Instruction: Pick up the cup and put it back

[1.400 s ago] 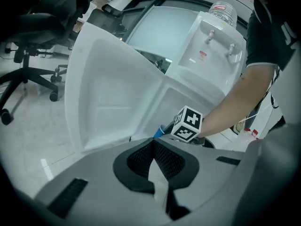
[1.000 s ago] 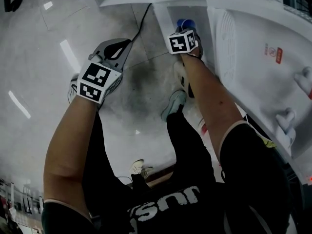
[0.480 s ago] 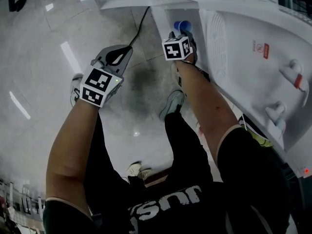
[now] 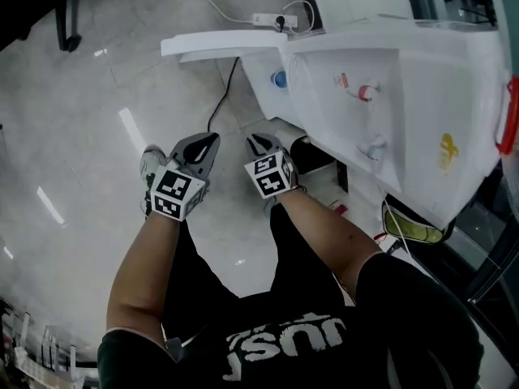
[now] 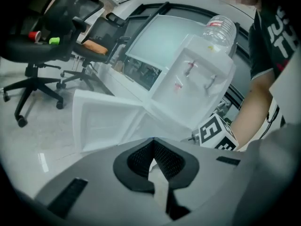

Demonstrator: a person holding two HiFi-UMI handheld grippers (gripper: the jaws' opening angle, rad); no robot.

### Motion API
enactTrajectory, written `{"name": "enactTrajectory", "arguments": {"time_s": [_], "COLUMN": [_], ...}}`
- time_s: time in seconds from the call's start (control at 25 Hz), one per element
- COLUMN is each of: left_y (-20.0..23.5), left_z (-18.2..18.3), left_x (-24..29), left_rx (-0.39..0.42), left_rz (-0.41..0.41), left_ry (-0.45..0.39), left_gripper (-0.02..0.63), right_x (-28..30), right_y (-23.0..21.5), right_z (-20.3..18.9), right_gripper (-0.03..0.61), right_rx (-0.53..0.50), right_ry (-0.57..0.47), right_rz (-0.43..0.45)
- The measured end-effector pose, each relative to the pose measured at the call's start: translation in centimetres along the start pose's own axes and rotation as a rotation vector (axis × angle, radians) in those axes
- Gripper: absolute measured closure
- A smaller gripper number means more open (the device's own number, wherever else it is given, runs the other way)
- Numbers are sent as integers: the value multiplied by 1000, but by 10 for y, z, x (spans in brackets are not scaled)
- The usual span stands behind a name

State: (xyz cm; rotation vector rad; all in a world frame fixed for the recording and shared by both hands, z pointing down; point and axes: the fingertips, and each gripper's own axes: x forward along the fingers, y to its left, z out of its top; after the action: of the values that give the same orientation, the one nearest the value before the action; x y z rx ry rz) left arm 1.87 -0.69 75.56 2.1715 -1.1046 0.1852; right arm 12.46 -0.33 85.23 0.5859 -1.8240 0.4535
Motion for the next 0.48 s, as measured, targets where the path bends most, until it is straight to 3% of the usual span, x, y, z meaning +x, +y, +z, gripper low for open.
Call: {"name": "enactTrajectory", "arguments": {"time_s": [0.12, 0.28, 0.48], "left_y": [-52, -113, -192], "left_z": [53, 143, 251], "left_x": [-35, -86, -151], "left_rx": [84, 178, 185], "left_rz": [-40, -49, -15], "left_ry": [-14, -78, -178], "left_gripper": [606, 606, 606], "right_x": [-81, -194, -358], "right_y": [33, 48, 44], "right_z": [21, 79, 150], "right_gripper": [514, 525, 531], "right_rx": [-18, -33, -41], "right_ry": [-70, -231, -452], "right_rz": [81, 158, 208]}}
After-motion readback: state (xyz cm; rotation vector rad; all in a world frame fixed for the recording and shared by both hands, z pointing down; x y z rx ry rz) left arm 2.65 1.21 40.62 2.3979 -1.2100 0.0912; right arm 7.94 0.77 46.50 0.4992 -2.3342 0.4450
